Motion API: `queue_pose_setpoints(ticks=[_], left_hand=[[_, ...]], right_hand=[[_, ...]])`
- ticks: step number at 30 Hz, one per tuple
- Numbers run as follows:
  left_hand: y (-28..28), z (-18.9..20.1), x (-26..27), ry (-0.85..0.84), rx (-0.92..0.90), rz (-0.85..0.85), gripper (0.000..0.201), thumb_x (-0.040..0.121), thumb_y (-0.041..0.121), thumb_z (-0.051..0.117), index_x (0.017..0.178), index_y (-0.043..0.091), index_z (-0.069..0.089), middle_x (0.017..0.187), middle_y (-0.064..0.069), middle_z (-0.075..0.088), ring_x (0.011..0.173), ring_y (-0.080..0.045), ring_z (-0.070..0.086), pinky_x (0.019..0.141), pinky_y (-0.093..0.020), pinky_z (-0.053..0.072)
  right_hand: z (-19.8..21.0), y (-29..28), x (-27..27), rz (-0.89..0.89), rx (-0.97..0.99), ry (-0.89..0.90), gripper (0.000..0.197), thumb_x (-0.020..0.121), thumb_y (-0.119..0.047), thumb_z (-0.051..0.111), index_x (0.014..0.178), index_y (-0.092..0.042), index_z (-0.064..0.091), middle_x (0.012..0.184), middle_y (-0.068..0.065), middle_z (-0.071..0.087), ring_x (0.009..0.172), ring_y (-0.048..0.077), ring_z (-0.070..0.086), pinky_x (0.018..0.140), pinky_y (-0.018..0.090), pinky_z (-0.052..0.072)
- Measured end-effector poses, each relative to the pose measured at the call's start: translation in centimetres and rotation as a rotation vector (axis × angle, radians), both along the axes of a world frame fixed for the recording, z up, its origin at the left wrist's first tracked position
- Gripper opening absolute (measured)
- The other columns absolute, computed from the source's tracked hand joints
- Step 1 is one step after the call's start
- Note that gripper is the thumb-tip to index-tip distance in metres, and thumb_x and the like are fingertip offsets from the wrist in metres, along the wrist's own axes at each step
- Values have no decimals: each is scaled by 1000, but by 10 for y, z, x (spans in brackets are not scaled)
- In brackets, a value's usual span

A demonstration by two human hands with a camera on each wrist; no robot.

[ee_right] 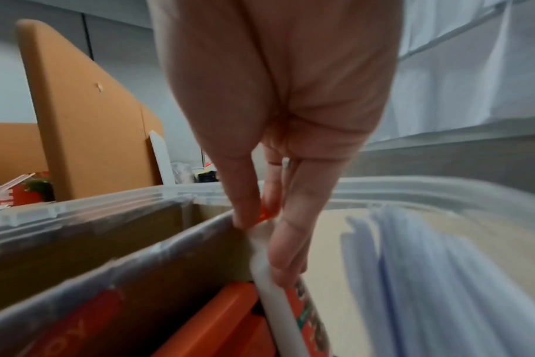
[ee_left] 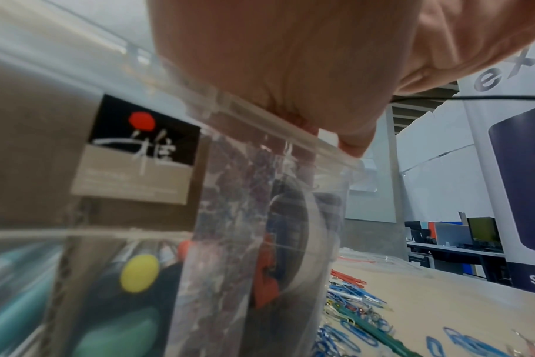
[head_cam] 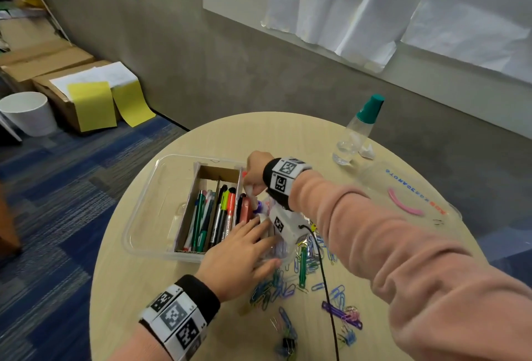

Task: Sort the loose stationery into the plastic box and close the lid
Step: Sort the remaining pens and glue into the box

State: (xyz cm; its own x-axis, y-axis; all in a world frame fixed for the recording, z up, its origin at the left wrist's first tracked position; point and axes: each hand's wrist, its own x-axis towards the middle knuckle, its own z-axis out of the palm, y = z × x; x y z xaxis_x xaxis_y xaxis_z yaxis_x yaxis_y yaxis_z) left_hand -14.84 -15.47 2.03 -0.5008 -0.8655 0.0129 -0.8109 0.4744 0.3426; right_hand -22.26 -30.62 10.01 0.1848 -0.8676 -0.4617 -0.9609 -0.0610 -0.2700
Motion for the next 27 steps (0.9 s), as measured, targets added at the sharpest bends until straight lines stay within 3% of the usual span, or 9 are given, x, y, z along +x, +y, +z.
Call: queue_pose_setpoints(ticks=[2, 4, 8, 12, 15, 20, 24, 27], left_hand=[[0, 1, 0, 1, 5, 1, 58, 91, 63, 21, 142, 36, 27, 157, 2, 12, 145, -14, 3, 108, -25, -9], [0, 2, 0, -3, 6, -2, 56, 92, 61, 22, 141, 36, 28, 157, 3, 12, 145, -14, 3, 108, -24, -9], [0, 4, 0, -5, 18, 11, 54, 92, 61, 25, 139, 36, 33, 157, 2, 10, 145, -13, 4, 108, -24, -7], [0, 6, 0, 21, 46, 20, 53, 91, 61, 28, 139, 38, 33, 157, 6, 9, 144, -11, 7, 108, -23, -2], [-2, 9, 0, 42, 97, 27, 54, 90, 62, 29, 140, 42, 29, 156, 12, 6, 143, -11, 9, 113, -27, 9], [-2, 8, -1, 21, 148, 44, 55, 88, 64, 28, 140, 47, 24, 156, 15, 3, 143, -15, 8, 116, -35, 18], [-1, 6, 0, 25, 139, 52, 55, 87, 65, 27, 140, 47, 25, 156, 15, 6, 143, -16, 9, 115, -34, 20], [-1, 5, 0, 24, 136, 47, 55, 89, 64, 28, 140, 45, 25, 156, 15, 6, 144, -17, 8, 116, -34, 17]], right_hand=[[-1, 0, 4, 32, -43, 29, 15, 83, -13, 66, 93, -2, 62, 106, 13, 69, 97, 23, 67, 88, 32, 54], [0, -2, 2, 4, -36, 8, 24, 85, -16, 65, 103, -1, 62, 106, 13, 69, 94, 23, 68, 87, 34, 55], [9, 1, -6, -52, 12, -92, 32, 86, -17, 64, 114, -4, 61, 100, 9, 69, 73, 15, 65, 65, 26, 53], [15, 10, -20, -14, 94, -222, 37, 91, -14, 57, 127, -6, 54, 119, 13, 63, 102, 21, 64, 84, 27, 53], [14, 21, -27, 106, 27, -157, 42, 94, -17, 52, 135, -13, 48, 124, 12, 58, 107, 25, 61, 89, 31, 52], [13, 18, -16, 241, -137, -66, 33, 91, -22, 56, 122, -10, 57, 122, 11, 58, 96, 26, 63, 83, 31, 51], [18, 14, -3, 346, -208, 111, 20, 88, -13, 57, 106, -5, 62, 100, 12, 62, 83, 23, 56, 82, 32, 50], [31, 13, -8, 372, -260, 117, 16, 86, -10, 58, 99, -2, 61, 85, 9, 54, 78, 23, 55, 78, 33, 52]])
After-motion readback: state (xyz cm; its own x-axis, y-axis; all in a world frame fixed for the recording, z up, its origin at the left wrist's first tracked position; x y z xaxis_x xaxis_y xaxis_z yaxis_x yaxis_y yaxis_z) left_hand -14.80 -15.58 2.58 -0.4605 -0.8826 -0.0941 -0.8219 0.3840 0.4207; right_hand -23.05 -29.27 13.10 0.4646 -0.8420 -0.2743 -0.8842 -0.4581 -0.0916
